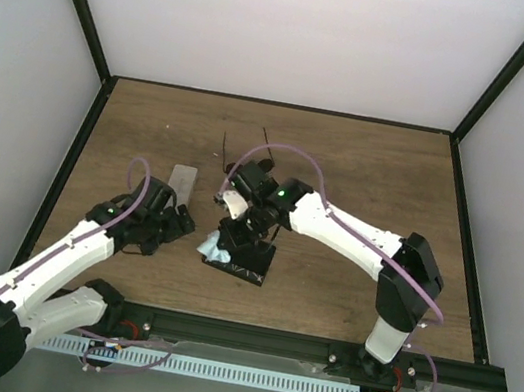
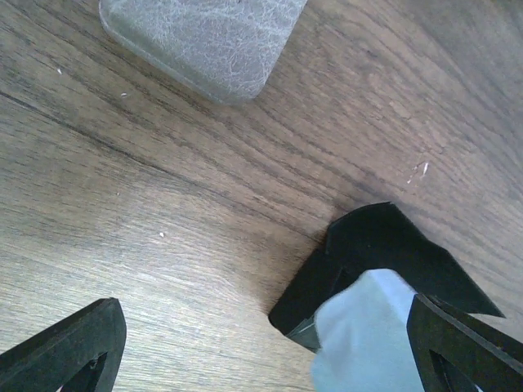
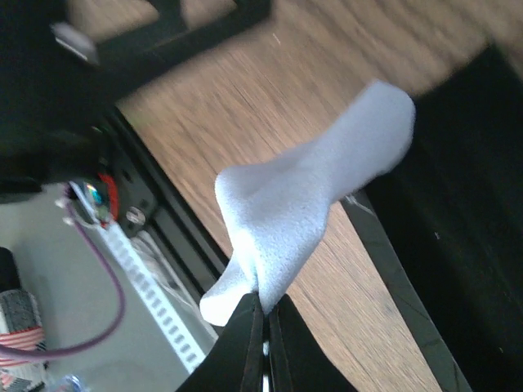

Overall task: Organize the sunglasses
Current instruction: Place the glasses cleaning cloth in the sunglasses case.

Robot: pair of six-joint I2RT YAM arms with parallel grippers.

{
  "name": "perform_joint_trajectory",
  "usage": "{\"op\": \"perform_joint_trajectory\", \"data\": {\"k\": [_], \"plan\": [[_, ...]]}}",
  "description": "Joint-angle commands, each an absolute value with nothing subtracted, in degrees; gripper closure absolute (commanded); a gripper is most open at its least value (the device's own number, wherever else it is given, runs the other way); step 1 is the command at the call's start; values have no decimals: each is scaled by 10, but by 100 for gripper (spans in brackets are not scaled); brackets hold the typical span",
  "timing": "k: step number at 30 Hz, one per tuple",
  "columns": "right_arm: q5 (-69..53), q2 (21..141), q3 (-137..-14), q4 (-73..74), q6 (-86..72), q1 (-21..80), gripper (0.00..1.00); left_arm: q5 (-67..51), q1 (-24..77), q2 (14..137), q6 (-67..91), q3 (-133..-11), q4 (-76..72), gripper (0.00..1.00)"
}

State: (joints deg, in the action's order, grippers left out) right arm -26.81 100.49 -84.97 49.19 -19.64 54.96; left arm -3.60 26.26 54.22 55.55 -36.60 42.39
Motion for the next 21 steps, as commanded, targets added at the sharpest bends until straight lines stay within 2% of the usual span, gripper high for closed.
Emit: {"op": "perform_joint_trajectory", "data": {"k": [1, 9, 21], "plan": [[-273, 991, -774, 477, -169, 535, 99, -45, 260, 556, 557, -357, 399, 4], [-243, 946, -680, 482, -145, 495, 99, -59, 260, 590, 549, -363, 369, 4], [-204, 998, -724, 509, -145, 481, 99, -74, 260, 616, 533, -392, 360, 3]]}}
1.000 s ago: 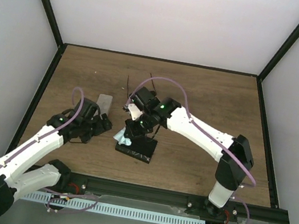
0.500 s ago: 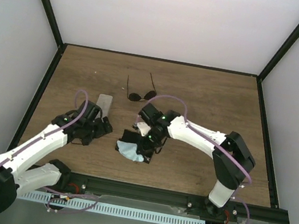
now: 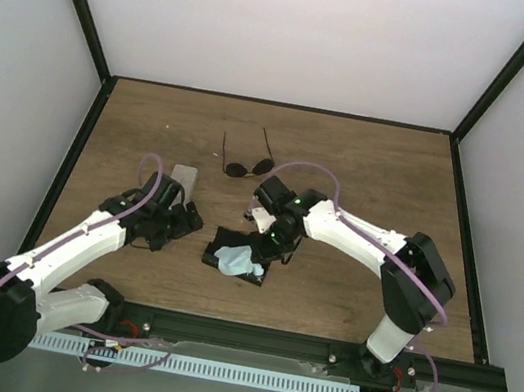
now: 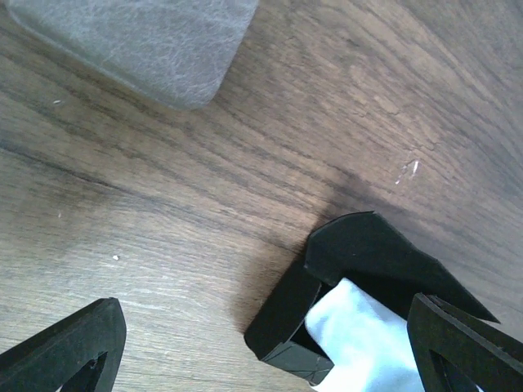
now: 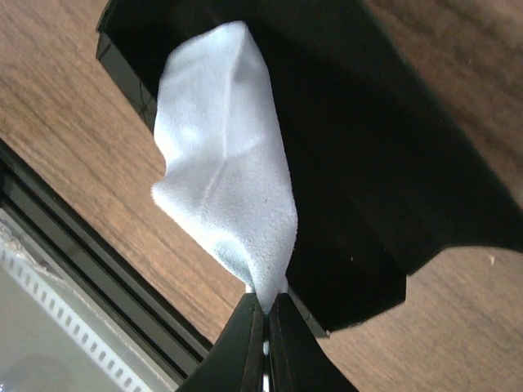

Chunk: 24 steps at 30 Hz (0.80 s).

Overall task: Organize the sunglasses
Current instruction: Place the glasses cleaning cloth in the sunglasses case.

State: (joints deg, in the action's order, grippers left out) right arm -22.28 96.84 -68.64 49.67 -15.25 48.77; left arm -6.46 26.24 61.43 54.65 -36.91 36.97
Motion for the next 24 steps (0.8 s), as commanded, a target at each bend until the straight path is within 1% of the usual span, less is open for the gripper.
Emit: {"op": "perform_joint_trajectory", "data": {"k": [1, 10, 11, 12, 13, 14, 15, 16, 19, 24], "plan": [[-201, 1004, -726, 511, -145, 480, 99, -75, 260, 616, 533, -393, 359, 3], [-143, 1030, -723, 528, -142, 479, 99, -82, 260, 632, 527, -406, 354, 4], [-140, 1029, -721, 530, -141, 479, 96, -83, 260, 635, 526, -407, 352, 4], [-139, 1026, -721, 531, -140, 479, 91, -84, 260, 636, 526, -407, 351, 4], [-138, 1023, -724, 534, -139, 479, 80, -84, 260, 638, 525, -408, 350, 4], [-139, 1021, -729, 537, -138, 479, 73, -85, 260, 641, 524, -409, 348, 4], [-139, 1019, -738, 544, -137, 479, 67, -86, 260, 643, 523, -409, 347, 4], [-136, 1018, -744, 551, -135, 479, 64, -87, 260, 646, 522, -410, 346, 4], [-129, 1009, -781, 573, -134, 479, 59, -90, 260, 653, 521, -412, 342, 4], [-142, 1002, -848, 608, -138, 479, 59, -92, 260, 660, 516, -416, 341, 4]]}}
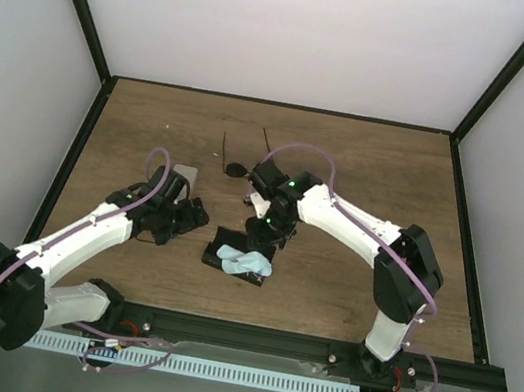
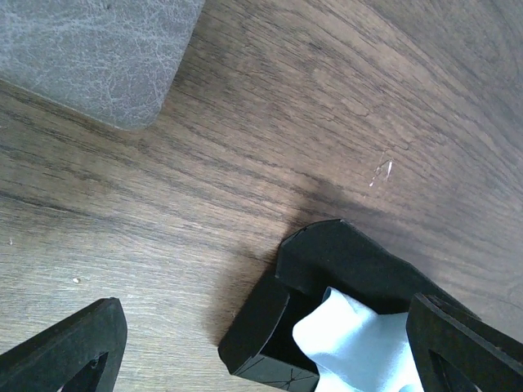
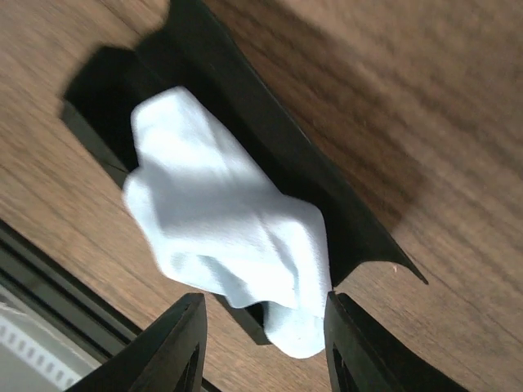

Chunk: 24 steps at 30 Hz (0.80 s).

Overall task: Organize the sunglasses
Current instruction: Place the glasses cleaning cloth in the sunglasses case.

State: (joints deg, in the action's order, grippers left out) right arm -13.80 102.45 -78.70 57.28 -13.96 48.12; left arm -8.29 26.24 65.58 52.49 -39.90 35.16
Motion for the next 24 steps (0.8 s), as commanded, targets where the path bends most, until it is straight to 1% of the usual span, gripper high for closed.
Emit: {"op": "perform_joint_trajectory", "data": {"k": [1, 3, 6, 8, 9, 14, 19, 24], "plan": [[-148, 1004, -856, 607, -139, 479, 59, -92, 260, 662, 516, -417, 341, 4], [-170, 1015, -860, 599, -142, 479, 63, -93, 260, 663, 515, -417, 339, 4], [-218, 1040, -849, 578, -150, 479, 76, -94, 260, 667, 513, -420, 342, 4], [-242, 1046, -832, 560, -158, 479, 78, -94, 260, 668, 510, -424, 346, 4], [-253, 1049, -827, 556, -160, 479, 77, -92, 260, 667, 508, -425, 350, 4], [-301, 1054, -802, 530, -159, 480, 66, -92, 260, 667, 510, -418, 350, 4], [-318, 1087, -798, 517, -153, 481, 62, -95, 260, 670, 512, -410, 347, 4], [-347, 1113, -801, 506, -150, 483, 61, -93, 260, 671, 510, -409, 352, 4]]}}
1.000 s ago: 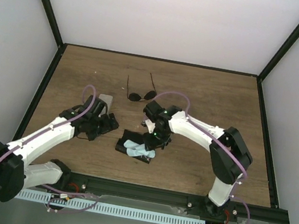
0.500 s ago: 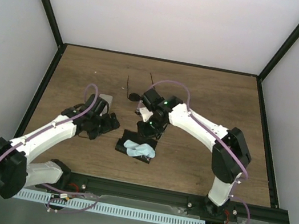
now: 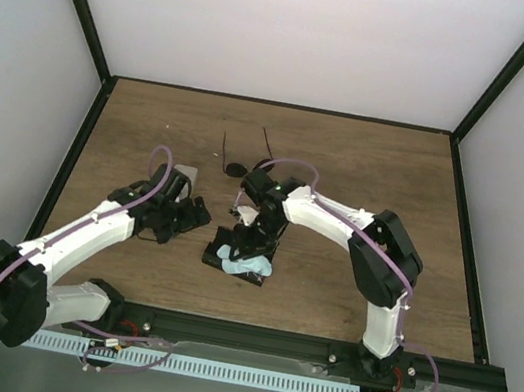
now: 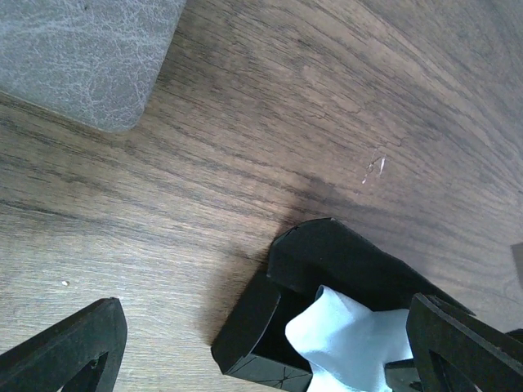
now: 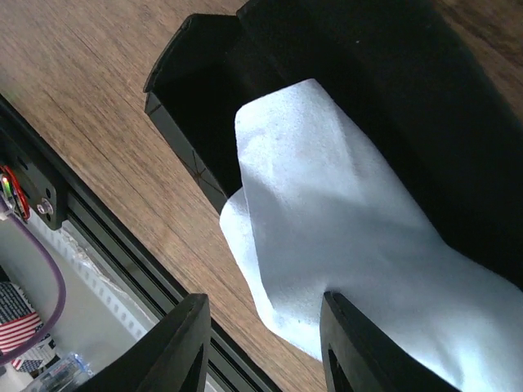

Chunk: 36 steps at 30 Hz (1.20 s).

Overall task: Organize the sunglasses
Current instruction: Place the glasses cleaning cloth in the sunglasses case.

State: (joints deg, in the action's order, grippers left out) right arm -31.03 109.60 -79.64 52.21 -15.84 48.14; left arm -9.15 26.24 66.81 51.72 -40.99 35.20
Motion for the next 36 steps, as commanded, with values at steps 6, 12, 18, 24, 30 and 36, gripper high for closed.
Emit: {"op": "perform_joint_trajectory", "data": {"k": [6, 12, 18, 24, 30, 36], "plan": [[-390, 1134, -803, 488, -142, 482, 59, -96, 260, 679, 509, -403, 349, 4], [-431, 1164, -806, 472, -141, 483, 52, -102, 260, 717, 490, -369, 346, 4], [-466, 1189, -809, 453, -142, 482, 50, -115, 260, 738, 473, -322, 341, 3], [-479, 1190, -819, 429, -152, 482, 50, -137, 261, 747, 471, -311, 325, 4], [-468, 1178, -837, 440, -149, 481, 50, -140, 261, 759, 460, -317, 323, 4], [-370, 1135, -860, 501, -148, 475, 50, -141, 261, 758, 461, -320, 318, 4]]}}
